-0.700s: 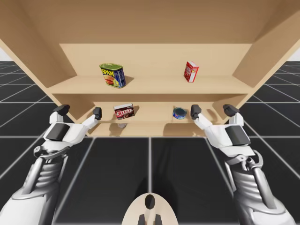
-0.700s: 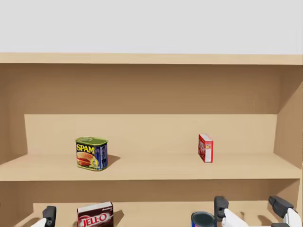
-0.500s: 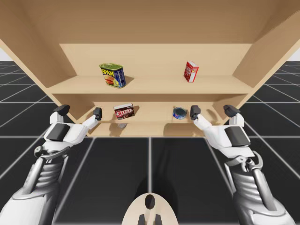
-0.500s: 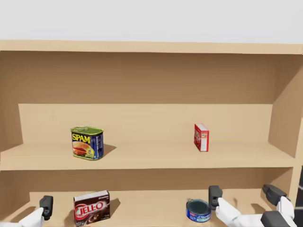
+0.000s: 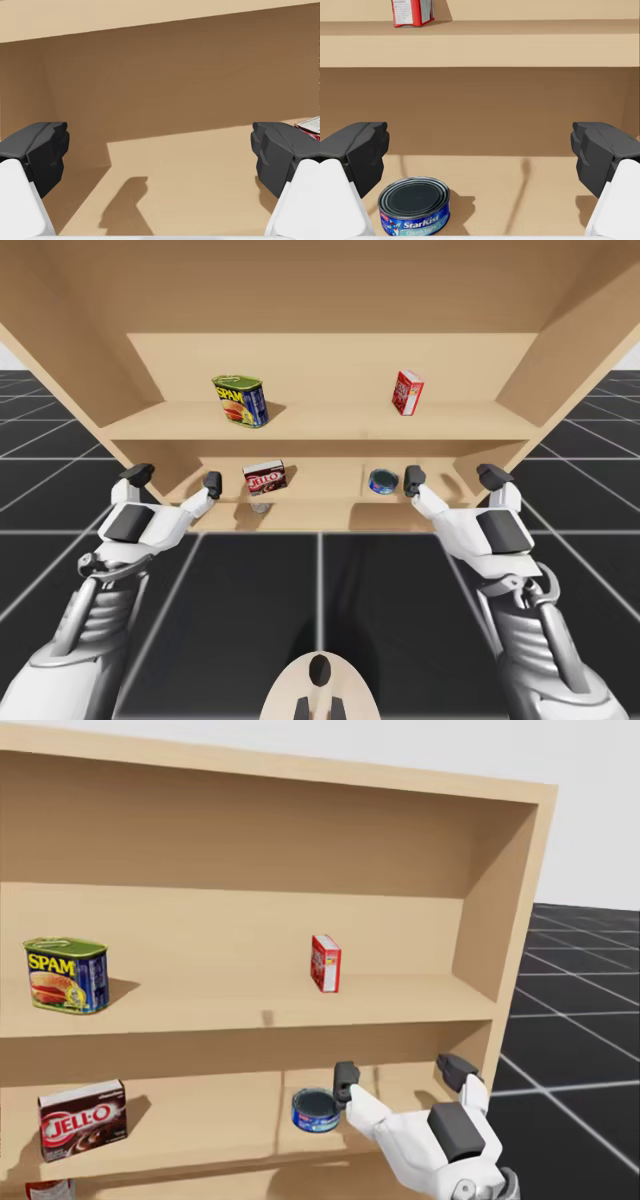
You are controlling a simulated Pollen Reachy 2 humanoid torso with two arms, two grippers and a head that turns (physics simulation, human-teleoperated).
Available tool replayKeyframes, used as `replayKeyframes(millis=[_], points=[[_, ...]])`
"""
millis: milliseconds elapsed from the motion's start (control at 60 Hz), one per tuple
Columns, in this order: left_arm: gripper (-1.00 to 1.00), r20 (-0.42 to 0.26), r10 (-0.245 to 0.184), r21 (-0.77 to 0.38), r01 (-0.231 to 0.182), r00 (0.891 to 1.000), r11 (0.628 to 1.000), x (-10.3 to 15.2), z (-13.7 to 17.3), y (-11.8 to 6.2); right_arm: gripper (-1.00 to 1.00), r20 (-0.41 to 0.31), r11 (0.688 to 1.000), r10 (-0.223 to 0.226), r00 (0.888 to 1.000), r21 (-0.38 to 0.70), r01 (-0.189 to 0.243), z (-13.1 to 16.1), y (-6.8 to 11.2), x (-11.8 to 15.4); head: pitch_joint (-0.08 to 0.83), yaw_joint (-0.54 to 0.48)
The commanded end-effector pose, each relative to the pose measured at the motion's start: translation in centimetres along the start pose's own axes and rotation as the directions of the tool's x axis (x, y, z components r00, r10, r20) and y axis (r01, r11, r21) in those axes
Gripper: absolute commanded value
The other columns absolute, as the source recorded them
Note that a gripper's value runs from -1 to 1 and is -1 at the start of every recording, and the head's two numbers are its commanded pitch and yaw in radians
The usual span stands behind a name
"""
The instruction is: Look through the shelves, find the gelatin box, and take it.
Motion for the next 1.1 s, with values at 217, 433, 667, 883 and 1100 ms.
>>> replayKeyframes(millis=[217,433,667,883,1100], points=[[-1.00,0.025,0.011,-0.018,-0.011,1.000,1.000,0.1,0.1,0.2,-1.00,0.061,0.997,-0.021,0.998,0.077,0.017,3.4,1.4,5.3,0.155,-0.24],[-1.00,0.032,0.015,-0.023,-0.014,0.999,1.000,0.1,0.2,0.4,-1.00,0.080,0.993,0.011,0.997,0.118,-0.020,3.2,2.8,10.3,0.154,-0.25],[-1.00,0.034,0.014,-0.034,-0.013,0.999,0.999,0.1,0.3,0.3,-1.00,-0.019,0.988,0.027,0.999,0.153,-0.024,-1.5,4.0,10.4,0.168,-0.24],[-1.00,0.038,0.016,-0.035,-0.015,0.999,0.999,0.4,0.5,0.2,-1.00,-0.109,0.989,0.040,0.993,0.148,-0.024,-6.9,4.9,8.8,0.185,-0.24],[-1.00,0.040,0.019,-0.038,-0.017,0.999,0.999,0.5,0.6,0.2,-1.00,-0.169,0.992,0.033,0.985,0.127,-0.011,-10.9,5.1,8.0,0.200,-0.24]])
